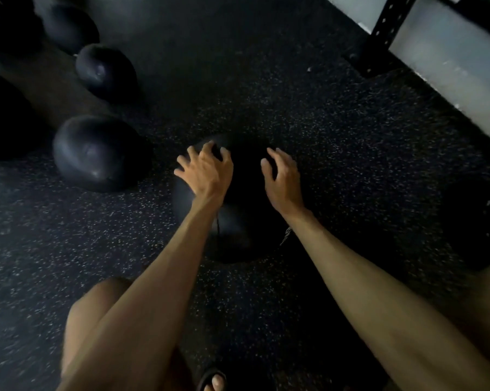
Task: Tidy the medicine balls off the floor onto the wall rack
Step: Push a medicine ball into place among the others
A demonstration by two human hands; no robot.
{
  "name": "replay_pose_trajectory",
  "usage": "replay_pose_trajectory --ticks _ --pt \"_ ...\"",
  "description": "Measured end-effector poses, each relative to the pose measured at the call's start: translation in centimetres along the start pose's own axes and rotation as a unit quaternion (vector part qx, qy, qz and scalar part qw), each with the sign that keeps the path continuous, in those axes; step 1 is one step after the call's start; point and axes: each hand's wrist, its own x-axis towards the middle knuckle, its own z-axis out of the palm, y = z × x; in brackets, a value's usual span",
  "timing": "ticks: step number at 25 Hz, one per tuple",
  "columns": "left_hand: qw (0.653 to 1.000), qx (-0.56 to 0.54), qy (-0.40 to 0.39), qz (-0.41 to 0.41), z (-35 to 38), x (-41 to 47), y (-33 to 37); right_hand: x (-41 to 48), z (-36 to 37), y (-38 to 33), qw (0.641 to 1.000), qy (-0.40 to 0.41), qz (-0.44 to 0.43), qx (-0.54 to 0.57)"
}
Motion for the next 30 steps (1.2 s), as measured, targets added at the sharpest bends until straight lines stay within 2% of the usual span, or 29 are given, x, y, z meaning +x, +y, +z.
replay_pose_trajectory --ticks 3,6,8,10,12,13,14,15,16,18,20,22,24,26,28,30 --pt "0.99 -0.012 0.002 0.138 0.9 -1.2 4.7 -0.7 -2.5 1.2 0.998 0.031 0.035 -0.043" --pt "0.965 -0.042 -0.045 0.254 1.7 -1.4 8.2 -1.0 -5.1 2.9 0.994 0.048 0.058 -0.083" --pt "0.948 -0.075 -0.075 0.301 2.0 -1.2 9.6 -1.2 -5.9 4.1 0.992 0.05 0.081 -0.082" --pt "0.934 -0.145 -0.093 0.312 2.1 -0.8 10.2 -0.9 -6.6 5.8 0.992 0.057 0.102 -0.053" --pt "0.949 -0.173 -0.064 0.256 2.6 0.1 8.7 -0.4 -7.3 7.8 0.991 0.069 0.115 -0.014" --pt "0.967 -0.165 -0.062 0.185 3.0 0.6 7.2 -0.1 -7.7 8.8 0.989 0.078 0.125 0.008" --pt "0.978 -0.157 -0.092 0.098 3.7 1.0 5.5 0.2 -8.2 9.7 0.986 0.086 0.138 0.03" --pt "0.976 -0.161 -0.146 0.021 4.3 0.8 3.9 0.5 -8.8 10.6 0.982 0.088 0.157 0.056" --pt "0.963 -0.18 -0.198 -0.021 5.0 0.1 3.1 0.8 -9.6 11.4 0.976 0.084 0.183 0.084" --pt "0.951 -0.199 -0.234 -0.019 6.2 -1.7 3.8 1.2 -11.3 12.9 0.959 0.075 0.244 0.127" --pt "0.961 -0.186 -0.206 -0.003 6.8 -3.3 6.9 0.9 -12.7 14.0 0.946 0.098 0.288 0.114" --pt "0.973 -0.141 -0.179 0.036 7.0 -5.0 9.9 -0.6 -13.4 14.3 0.939 0.176 0.287 0.071" --pt "0.979 -0.093 -0.16 0.088 7.5 -6.1 12.5 -2.3 -13.6 13.4 0.942 0.253 0.22 0.028" --pt "0.972 -0.077 -0.14 0.172 8.4 -6.9 15.3 -3.3 -13.7 12.5 0.947 0.278 0.152 -0.047" --pt "0.941 -0.125 -0.123 0.289 9.2 -7.9 19.3 -3.8 -14.1 11.6 0.949 0.271 0.123 -0.102" --pt "0.89 -0.21 -0.18 0.362 9.8 -8.8 23.5 -4.3 -14.4 12.0 0.951 0.242 0.121 -0.153"
